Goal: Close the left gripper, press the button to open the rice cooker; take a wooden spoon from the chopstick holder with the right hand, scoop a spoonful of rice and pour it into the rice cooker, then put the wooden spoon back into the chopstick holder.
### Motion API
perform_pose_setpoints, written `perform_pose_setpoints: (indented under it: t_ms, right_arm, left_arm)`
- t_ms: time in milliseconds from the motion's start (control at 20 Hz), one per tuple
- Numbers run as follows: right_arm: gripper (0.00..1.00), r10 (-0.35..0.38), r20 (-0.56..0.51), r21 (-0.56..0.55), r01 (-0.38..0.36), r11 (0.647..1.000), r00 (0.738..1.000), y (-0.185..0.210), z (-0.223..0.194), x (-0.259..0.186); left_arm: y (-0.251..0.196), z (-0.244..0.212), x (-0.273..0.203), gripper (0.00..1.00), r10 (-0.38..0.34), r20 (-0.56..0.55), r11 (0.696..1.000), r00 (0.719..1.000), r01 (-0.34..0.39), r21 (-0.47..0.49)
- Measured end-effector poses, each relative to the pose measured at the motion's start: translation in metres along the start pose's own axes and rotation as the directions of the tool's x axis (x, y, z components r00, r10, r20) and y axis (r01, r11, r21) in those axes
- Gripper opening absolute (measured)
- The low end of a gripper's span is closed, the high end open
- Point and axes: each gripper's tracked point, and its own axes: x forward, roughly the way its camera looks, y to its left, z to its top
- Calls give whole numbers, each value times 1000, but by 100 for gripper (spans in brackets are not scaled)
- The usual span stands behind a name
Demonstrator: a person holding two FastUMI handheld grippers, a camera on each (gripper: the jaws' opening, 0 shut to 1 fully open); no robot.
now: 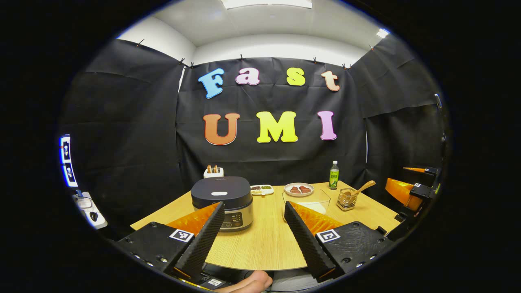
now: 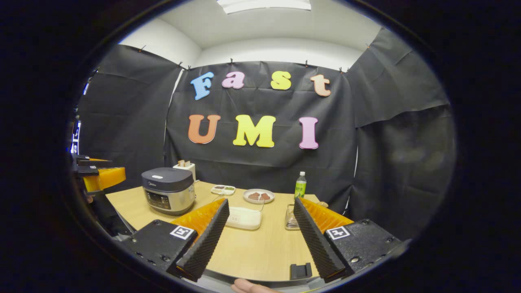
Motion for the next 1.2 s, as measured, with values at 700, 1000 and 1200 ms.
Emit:
perform_pose_setpoints:
  t_ms: [700,1000,1200]
  right_arm:
    - [100,6,3,12,-6,1000,1000,1,-1,-4]
    - [100,0,3,16,0,1000,1000,-2,-2,-4]
    - [100,-1,5,15,1,1000,1000,-2,-2,-4]
  left_arm:
    - [8,-9,-4,84,-11,-16,1000,1000,10,-23]
    - [5,-7,-5,94,-22,-3,999,1000,21,-33]
    - [3,-7,-7,84,-28,-1,999,1000,28,-34]
